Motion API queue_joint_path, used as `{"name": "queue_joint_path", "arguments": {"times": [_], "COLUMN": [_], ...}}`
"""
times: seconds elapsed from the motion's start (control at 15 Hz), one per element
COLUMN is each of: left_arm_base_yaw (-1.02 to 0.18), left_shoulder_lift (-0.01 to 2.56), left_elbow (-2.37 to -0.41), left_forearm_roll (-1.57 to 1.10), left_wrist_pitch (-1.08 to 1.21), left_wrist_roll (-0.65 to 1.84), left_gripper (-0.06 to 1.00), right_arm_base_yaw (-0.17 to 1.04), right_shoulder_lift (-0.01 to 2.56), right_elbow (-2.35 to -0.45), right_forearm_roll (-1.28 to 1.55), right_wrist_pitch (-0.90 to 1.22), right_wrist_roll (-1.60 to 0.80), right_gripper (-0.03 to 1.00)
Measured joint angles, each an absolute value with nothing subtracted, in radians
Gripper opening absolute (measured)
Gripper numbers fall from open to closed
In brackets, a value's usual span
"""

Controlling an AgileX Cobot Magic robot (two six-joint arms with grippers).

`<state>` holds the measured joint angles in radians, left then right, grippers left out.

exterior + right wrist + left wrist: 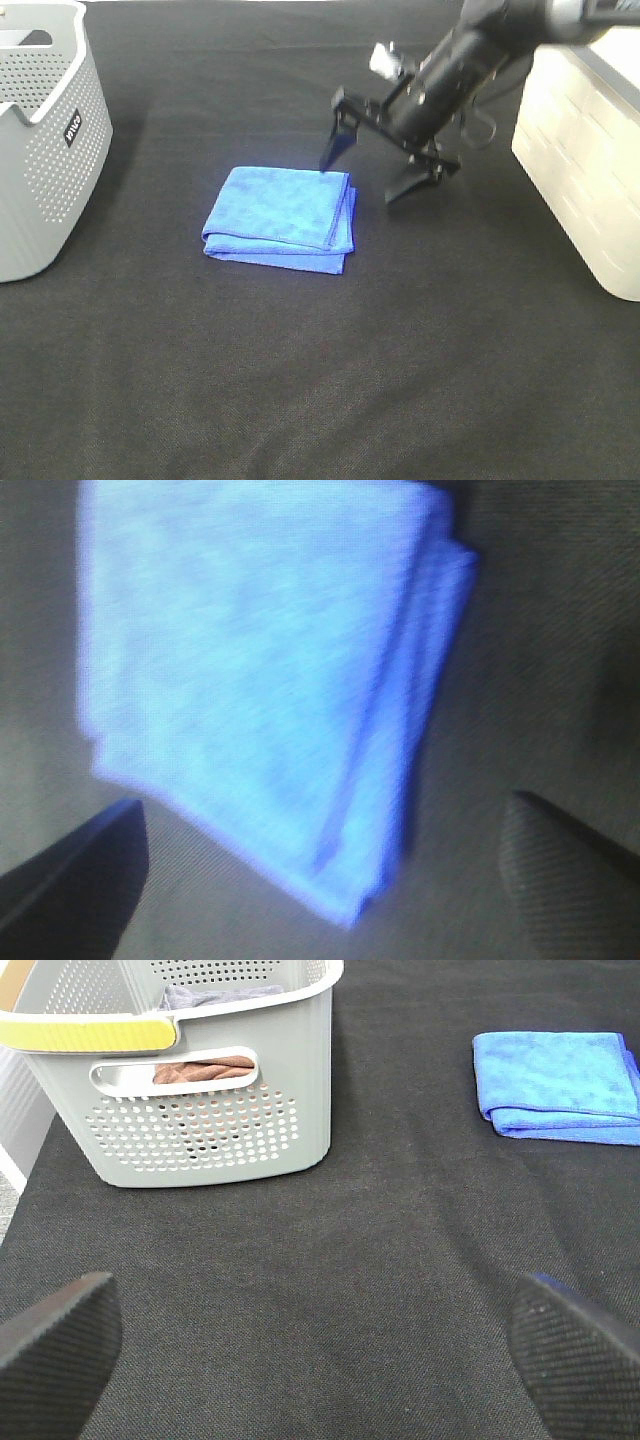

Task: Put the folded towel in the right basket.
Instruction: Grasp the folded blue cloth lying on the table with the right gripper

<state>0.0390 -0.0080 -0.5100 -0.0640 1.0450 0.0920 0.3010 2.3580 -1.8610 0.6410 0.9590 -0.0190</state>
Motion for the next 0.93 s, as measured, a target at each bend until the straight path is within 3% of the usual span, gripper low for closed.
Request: {"name": "queue_joint_path", "arguments": {"times": [0.6,0.87,0.93], "left_arm_base_yaw": [0.039,0.039,0.039], "left_shoulder_lift": [-0.008,-0.008,-0.008], "left_elbow": [-0.510,-0.510,-0.510], "left_forearm_roll": [-0.064,-0.064,-0.064], "left_wrist_pitch": [1.045,1.045,1.045], "left_wrist_roll": [0.092,0.092,0.092], "left_gripper": [0.98,0.98,0.98], "right_arm_base_yaw": [0.313,0.365,0.383], "right_shoulder_lift": [2.480,2.532,2.547], "right_elbow": [-1.885,-1.893,-1.893], "right_forearm_roll": [0.767,0.946,0.991], "right_wrist_pitch": [0.913,0.894,0.888], "right_wrist_roll": [-0.052,-0.100,-0.126], "right_gripper": [0.88,0.80,0.74]}}
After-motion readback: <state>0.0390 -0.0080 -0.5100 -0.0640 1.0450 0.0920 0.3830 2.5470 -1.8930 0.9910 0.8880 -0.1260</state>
